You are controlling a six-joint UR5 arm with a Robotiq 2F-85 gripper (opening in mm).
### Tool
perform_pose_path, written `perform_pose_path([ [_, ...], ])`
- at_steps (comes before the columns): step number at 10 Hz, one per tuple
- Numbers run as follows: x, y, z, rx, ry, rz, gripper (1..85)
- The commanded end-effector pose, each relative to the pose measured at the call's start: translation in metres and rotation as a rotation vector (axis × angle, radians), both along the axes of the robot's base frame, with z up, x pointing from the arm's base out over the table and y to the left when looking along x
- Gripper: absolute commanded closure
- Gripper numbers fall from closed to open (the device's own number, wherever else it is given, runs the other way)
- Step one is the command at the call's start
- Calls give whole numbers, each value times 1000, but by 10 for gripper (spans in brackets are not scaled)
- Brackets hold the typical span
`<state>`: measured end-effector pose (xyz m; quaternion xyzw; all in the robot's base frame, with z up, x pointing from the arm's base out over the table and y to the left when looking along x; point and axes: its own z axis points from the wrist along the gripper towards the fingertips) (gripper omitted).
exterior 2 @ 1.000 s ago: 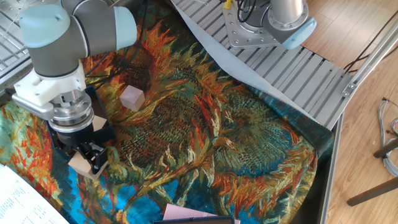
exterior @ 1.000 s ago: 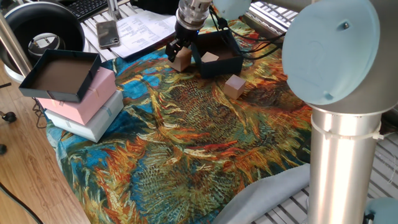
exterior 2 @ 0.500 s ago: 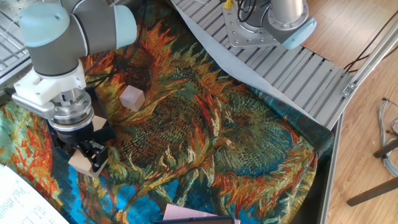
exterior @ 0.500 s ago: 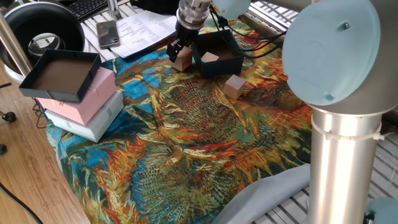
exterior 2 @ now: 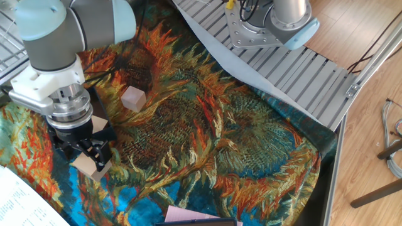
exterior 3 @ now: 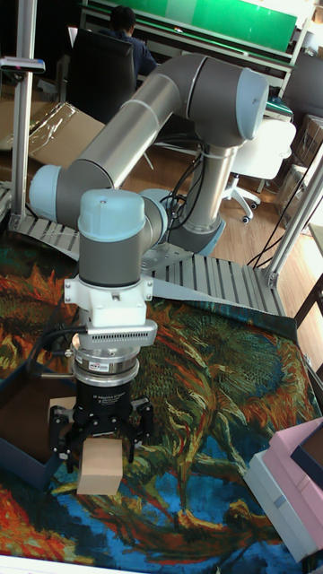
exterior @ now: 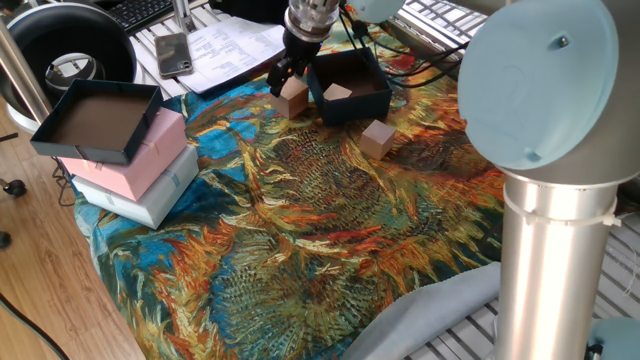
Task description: Take everything out of the gift box
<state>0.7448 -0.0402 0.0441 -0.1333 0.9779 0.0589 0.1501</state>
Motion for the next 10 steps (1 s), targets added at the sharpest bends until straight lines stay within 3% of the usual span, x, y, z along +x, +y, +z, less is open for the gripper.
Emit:
perform_pose_path([
  [1,0,0,6,15,0,4,7],
  [4,-18,-27,28,-20,52,11,137],
  [10,-46,-63,46,-50,64,54,227],
])
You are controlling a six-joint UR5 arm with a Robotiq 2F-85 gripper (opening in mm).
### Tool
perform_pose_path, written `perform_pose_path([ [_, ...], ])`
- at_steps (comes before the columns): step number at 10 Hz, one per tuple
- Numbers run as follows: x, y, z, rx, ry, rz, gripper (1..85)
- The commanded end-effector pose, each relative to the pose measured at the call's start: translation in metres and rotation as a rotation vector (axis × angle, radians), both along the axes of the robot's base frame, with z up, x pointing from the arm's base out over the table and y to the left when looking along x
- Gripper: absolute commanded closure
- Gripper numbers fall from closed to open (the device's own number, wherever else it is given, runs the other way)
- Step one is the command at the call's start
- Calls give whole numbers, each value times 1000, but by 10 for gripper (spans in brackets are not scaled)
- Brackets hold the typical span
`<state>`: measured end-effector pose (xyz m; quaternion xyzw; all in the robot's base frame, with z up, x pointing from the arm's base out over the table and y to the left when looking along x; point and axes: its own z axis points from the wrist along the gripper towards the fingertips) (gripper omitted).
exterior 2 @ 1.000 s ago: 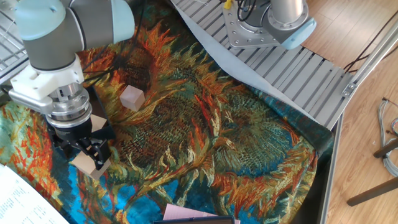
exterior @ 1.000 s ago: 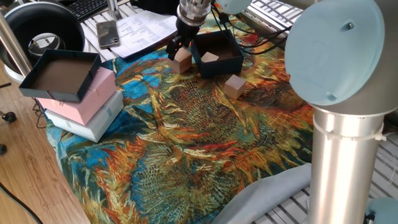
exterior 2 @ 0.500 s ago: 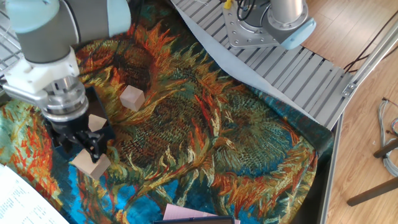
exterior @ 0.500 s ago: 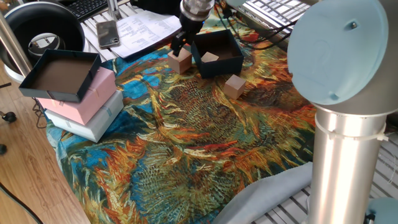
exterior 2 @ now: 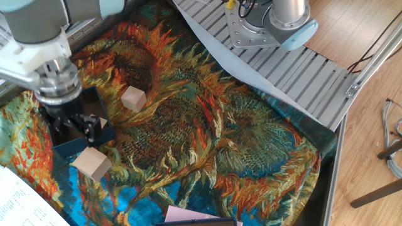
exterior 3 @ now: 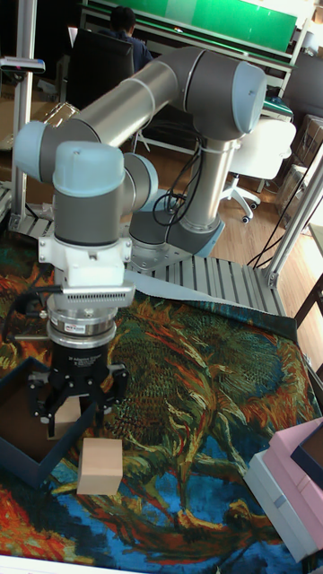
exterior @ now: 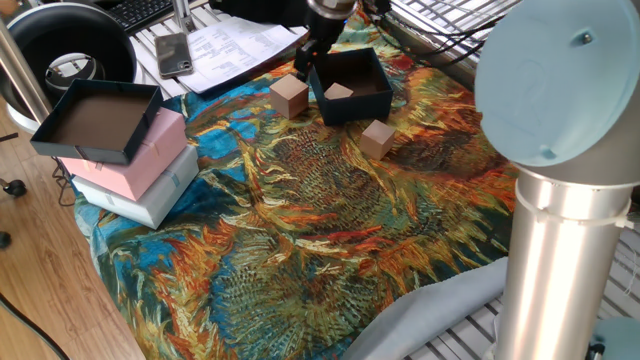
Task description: Take everything out of the gift box
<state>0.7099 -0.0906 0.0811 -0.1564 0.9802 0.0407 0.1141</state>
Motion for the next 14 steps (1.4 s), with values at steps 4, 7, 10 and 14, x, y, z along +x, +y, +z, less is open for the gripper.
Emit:
perform_pose_path([
  [4,-25,-29,6,7,-3,37,297],
  [7,-37,-38,-2,-5,0,53,297],
  [10,-46,-36,-14,14,2,56,280],
  [14,-51,-24,-24,5,1,15,270],
])
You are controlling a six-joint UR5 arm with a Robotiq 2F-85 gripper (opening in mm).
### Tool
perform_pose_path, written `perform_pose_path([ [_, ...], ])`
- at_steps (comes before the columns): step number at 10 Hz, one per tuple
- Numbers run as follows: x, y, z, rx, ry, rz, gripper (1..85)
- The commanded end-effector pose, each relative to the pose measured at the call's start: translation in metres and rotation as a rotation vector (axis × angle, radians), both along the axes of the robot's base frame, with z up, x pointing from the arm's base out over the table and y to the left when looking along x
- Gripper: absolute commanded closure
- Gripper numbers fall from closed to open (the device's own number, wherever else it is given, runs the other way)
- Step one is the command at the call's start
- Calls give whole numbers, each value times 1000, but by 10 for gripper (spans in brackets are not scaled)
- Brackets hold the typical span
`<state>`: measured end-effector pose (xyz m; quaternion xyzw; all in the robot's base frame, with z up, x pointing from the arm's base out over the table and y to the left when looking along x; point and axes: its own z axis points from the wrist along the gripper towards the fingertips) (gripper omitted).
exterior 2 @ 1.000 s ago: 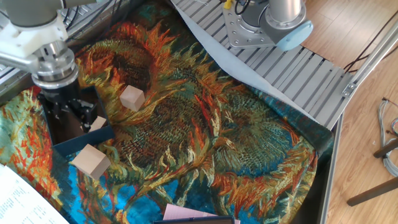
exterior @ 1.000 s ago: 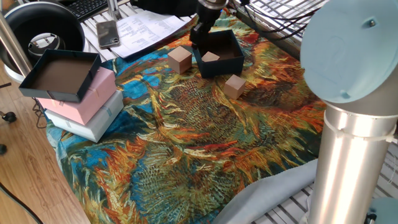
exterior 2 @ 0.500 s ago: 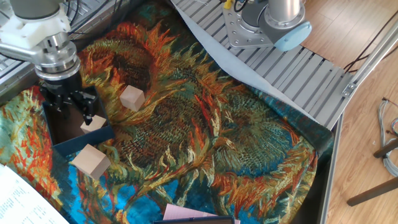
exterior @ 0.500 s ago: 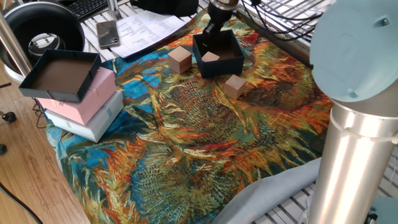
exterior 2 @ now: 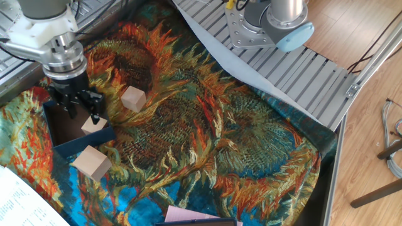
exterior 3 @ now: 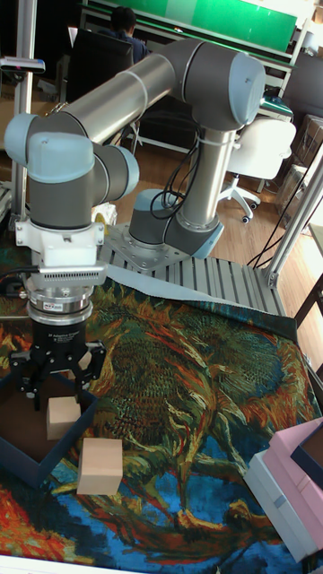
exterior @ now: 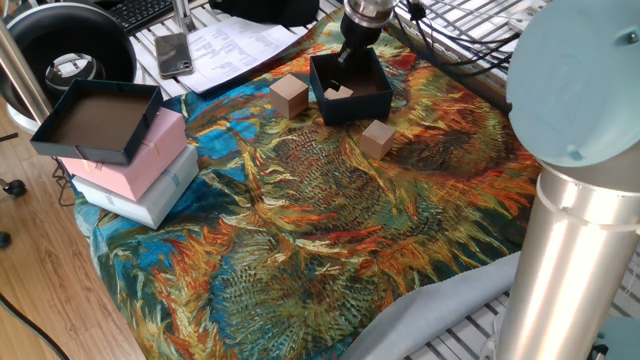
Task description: Take everything out of the gift box
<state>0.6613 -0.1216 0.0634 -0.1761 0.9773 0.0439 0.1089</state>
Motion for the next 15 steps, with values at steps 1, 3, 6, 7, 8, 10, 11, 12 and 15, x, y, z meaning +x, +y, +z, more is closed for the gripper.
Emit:
perform_pose_path([
  [1,-2,10,-10,5,-12,-30,270],
  [3,0,14,-12,20,-15,-41,273],
  [6,5,16,-17,37,-30,-44,273],
  [7,7,14,-22,40,-41,-42,273],
  [8,8,11,-27,34,-46,-40,267],
  [10,9,8,-33,37,-52,-31,267],
  [11,9,5,-36,36,-54,-26,267],
  [12,9,5,-37,37,-54,-24,270],
  [15,8,6,-36,45,-52,-41,430],
])
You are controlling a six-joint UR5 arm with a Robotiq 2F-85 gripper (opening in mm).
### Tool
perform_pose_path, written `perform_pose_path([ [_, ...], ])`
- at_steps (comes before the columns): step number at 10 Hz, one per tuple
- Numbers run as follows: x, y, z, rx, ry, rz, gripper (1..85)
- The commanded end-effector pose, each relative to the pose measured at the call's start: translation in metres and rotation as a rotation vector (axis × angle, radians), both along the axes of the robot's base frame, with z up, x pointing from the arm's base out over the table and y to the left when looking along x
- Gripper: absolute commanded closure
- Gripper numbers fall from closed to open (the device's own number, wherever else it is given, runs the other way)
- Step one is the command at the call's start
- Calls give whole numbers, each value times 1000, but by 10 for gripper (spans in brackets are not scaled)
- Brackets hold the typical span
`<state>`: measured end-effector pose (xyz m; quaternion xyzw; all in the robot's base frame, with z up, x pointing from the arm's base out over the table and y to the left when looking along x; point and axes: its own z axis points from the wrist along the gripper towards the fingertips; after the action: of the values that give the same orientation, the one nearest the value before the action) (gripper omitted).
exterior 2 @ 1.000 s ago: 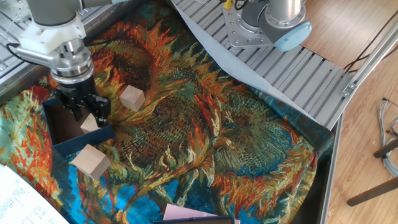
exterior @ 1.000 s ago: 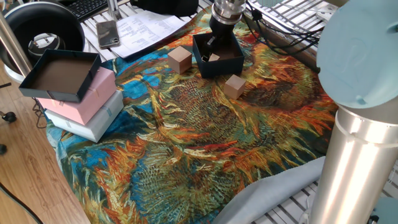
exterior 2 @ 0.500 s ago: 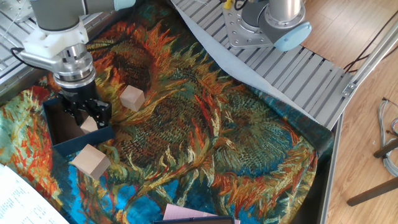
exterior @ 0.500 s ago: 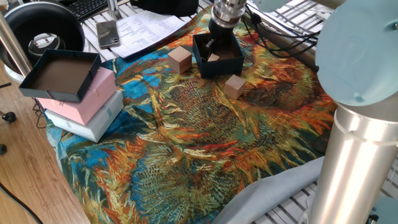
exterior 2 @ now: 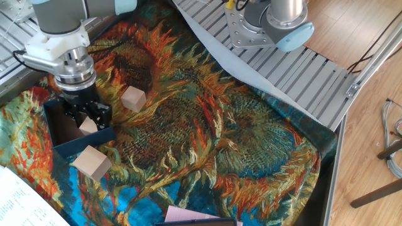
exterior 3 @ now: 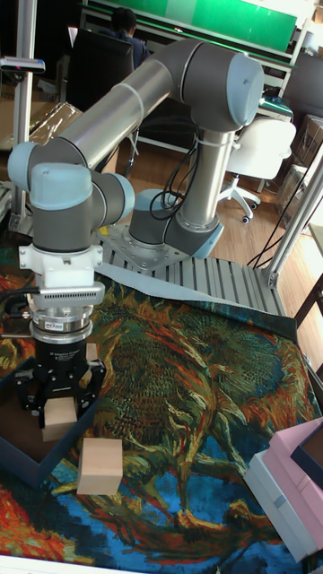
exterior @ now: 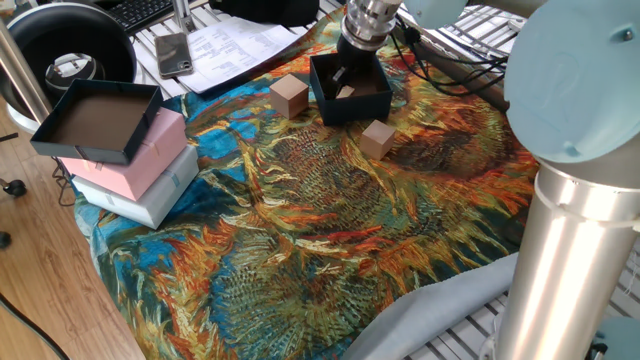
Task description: Take everything out of the gift box
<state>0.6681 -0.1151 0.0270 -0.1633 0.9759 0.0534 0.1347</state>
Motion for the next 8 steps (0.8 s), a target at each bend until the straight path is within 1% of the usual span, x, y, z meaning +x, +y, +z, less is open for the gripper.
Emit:
perform_pose_path([
  [1,0,-1,5,17,-8,-23,443],
  [2,-5,-4,17,30,0,-24,443],
  [3,-12,-13,33,32,36,-11,440],
  [4,-15,-21,53,24,75,-6,437],
  [5,-17,-20,67,23,93,-28,437],
  [6,-19,-12,81,39,101,-64,437],
  [7,-19,5,93,74,108,-123,443],
  [8,-20,16,100,79,112,-153,457],
])
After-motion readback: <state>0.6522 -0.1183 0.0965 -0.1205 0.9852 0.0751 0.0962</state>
